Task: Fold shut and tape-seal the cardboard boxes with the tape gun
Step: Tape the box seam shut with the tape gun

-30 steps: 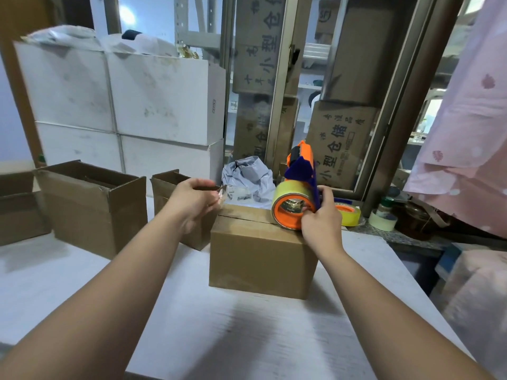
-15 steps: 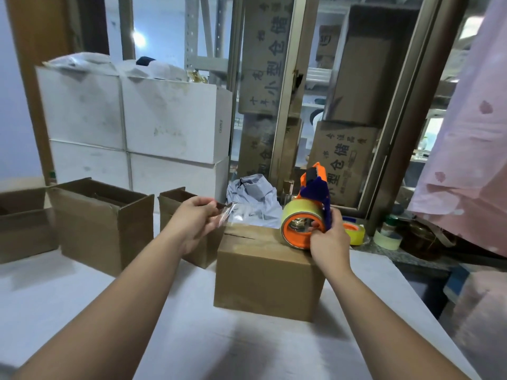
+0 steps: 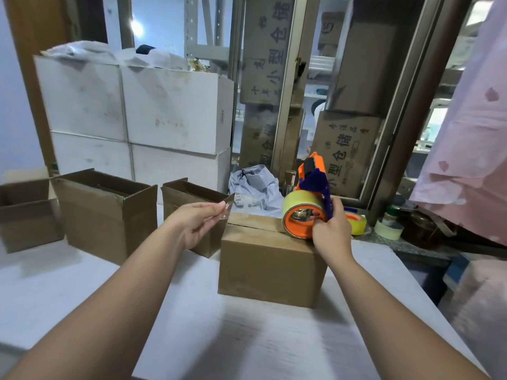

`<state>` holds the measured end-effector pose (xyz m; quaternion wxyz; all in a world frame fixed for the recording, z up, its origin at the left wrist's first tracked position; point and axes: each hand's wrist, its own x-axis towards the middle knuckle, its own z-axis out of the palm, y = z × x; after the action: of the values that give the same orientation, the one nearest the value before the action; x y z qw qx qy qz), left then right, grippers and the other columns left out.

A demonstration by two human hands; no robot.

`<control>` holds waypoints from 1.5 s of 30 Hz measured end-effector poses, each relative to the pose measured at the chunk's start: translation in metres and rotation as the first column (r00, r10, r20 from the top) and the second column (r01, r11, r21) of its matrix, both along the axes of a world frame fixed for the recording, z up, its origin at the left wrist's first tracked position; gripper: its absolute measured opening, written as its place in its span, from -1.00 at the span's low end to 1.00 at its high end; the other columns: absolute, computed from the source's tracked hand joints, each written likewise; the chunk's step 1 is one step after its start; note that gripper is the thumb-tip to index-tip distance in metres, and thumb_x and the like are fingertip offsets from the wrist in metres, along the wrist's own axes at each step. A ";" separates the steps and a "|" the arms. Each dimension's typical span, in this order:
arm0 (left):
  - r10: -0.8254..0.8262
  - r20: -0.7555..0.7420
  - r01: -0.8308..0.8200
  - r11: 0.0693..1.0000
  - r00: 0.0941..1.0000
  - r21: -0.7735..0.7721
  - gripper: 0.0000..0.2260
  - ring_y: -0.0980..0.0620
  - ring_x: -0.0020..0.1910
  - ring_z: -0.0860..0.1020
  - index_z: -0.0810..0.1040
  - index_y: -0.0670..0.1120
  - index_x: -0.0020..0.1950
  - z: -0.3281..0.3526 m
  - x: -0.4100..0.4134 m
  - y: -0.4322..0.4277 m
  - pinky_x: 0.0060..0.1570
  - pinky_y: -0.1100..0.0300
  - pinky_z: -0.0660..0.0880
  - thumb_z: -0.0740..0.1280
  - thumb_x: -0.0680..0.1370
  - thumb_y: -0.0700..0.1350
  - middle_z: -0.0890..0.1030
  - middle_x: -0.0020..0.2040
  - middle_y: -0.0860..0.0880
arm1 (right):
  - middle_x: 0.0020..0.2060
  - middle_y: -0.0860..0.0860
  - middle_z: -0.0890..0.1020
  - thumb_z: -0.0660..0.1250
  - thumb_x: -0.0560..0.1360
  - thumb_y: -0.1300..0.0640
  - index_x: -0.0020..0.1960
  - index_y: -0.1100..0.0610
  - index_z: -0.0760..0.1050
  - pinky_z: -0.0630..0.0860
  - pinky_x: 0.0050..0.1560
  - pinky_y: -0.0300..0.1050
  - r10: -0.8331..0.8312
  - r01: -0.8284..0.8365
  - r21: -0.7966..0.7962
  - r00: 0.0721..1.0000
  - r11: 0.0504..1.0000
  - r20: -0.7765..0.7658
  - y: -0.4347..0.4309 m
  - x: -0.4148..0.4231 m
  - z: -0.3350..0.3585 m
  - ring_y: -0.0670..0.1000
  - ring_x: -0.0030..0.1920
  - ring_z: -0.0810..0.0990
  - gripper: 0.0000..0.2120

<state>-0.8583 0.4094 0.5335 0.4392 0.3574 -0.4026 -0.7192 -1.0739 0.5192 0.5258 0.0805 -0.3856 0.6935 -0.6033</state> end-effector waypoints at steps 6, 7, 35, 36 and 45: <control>-0.013 -0.013 0.014 0.997 1.000 0.076 -0.91 0.09 -0.46 0.63 0.51 -0.32 0.01 -0.004 -0.005 0.001 -0.52 0.36 0.51 0.30 0.52 -0.38 0.61 -0.22 -0.17 | 0.06 -0.04 0.47 0.18 0.50 0.41 0.25 -0.03 0.35 0.36 -0.24 -0.33 0.012 -0.012 -0.001 1.000 1.000 -0.002 0.000 -0.002 0.000 -0.01 0.02 0.44 -0.54; -0.009 -0.033 0.012 0.995 0.999 0.094 -0.86 0.05 -0.45 0.64 0.49 -0.32 0.07 -0.005 -0.005 -0.001 -0.52 0.33 0.52 0.28 0.52 -0.41 0.61 -0.20 -0.20 | 0.06 -0.04 0.47 0.18 0.50 0.41 0.27 -0.03 0.35 0.36 -0.23 -0.31 0.012 -0.012 0.006 1.000 1.000 -0.010 -0.001 -0.003 0.000 0.00 0.03 0.44 -0.54; 0.309 0.163 -0.229 0.895 0.937 -0.382 -0.80 -0.03 -0.15 0.64 0.42 -0.15 0.13 -0.015 -0.015 0.002 -0.17 0.23 0.62 0.27 0.55 -0.36 0.55 -0.02 -0.13 | 0.09 -0.02 0.54 0.20 0.53 0.33 0.29 -0.04 0.38 0.38 -0.11 -0.22 -0.041 0.043 -0.041 0.998 0.998 0.053 -0.004 -0.005 -0.005 0.01 0.04 0.49 -0.59; 0.338 0.223 -0.225 0.882 0.915 -0.413 -0.78 -0.04 -0.12 0.65 0.43 -0.10 0.13 -0.017 -0.015 0.001 -0.11 0.17 0.62 0.29 0.55 -0.34 0.56 -0.02 -0.10 | 0.09 -0.02 0.54 0.20 0.53 0.33 0.28 -0.05 0.38 0.38 -0.14 -0.23 -0.037 0.039 -0.039 0.998 0.998 0.054 -0.004 -0.005 -0.005 0.01 0.04 0.48 -0.58; 0.315 0.271 -0.229 0.925 0.910 -0.305 -0.73 -0.01 -0.19 0.63 0.42 -0.08 0.12 -0.027 -0.020 -0.007 -0.07 0.14 0.59 0.27 0.54 -0.40 0.55 -0.06 -0.11 | 0.11 -0.02 0.54 0.19 0.53 0.30 0.25 -0.07 0.39 0.37 -0.07 -0.12 -0.050 0.052 -0.054 0.998 0.997 0.031 -0.005 -0.005 -0.006 0.03 0.08 0.48 -0.62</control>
<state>-0.8784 0.4028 0.5069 0.5100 0.4581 -0.5060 -0.5235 -1.0786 0.5146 0.5195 0.0648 -0.3607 0.6851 -0.6295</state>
